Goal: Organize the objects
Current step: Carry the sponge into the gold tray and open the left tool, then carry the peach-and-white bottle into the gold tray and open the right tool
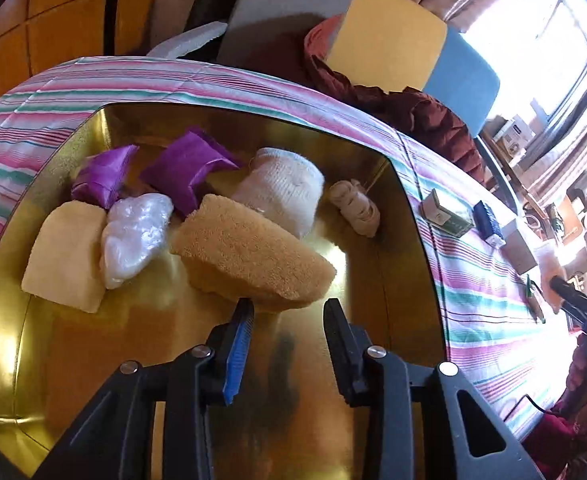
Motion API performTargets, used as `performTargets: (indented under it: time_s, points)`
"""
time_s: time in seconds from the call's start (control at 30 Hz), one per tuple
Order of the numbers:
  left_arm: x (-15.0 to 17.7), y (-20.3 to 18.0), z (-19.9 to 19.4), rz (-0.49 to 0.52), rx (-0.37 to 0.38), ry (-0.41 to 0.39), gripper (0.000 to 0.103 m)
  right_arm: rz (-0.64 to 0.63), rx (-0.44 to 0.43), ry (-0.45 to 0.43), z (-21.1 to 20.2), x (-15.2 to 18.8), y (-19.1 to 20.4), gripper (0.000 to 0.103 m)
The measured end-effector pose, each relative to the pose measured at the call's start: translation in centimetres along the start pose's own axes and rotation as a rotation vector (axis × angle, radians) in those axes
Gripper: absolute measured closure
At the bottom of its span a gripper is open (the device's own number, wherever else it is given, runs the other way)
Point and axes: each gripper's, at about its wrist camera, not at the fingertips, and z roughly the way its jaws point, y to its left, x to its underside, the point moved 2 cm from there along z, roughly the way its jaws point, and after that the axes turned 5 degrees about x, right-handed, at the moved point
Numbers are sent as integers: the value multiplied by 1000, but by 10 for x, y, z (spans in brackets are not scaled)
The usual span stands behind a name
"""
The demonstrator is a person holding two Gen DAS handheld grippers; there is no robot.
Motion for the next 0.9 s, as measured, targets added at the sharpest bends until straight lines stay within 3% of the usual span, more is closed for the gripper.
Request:
performTargets:
  time_s: [0.17, 0.37, 0.5, 0.63, 0.77, 0.9]
  points:
    - [9, 8, -33, -66, 19, -123, 65, -60, -73, 22, 3, 3, 53, 49]
    - [17, 15, -62, -75, -96, -223, 65, -132, -171, 75, 28, 10, 126, 48]
    - [17, 32, -71, -164, -56, -254, 65, -187, -202, 119, 51, 14, 175, 48]
    - [20, 38, -73, -226, -40, -273, 64, -239, -175, 154, 80, 16, 221, 48]
    - [24, 40, -78, -257, -28, -277, 62, -316, -96, 190, 115, 19, 255, 48]
    - [23, 43, -82, -276, -21, -281, 61, -320, -6, 241, 144, 18, 266, 48]
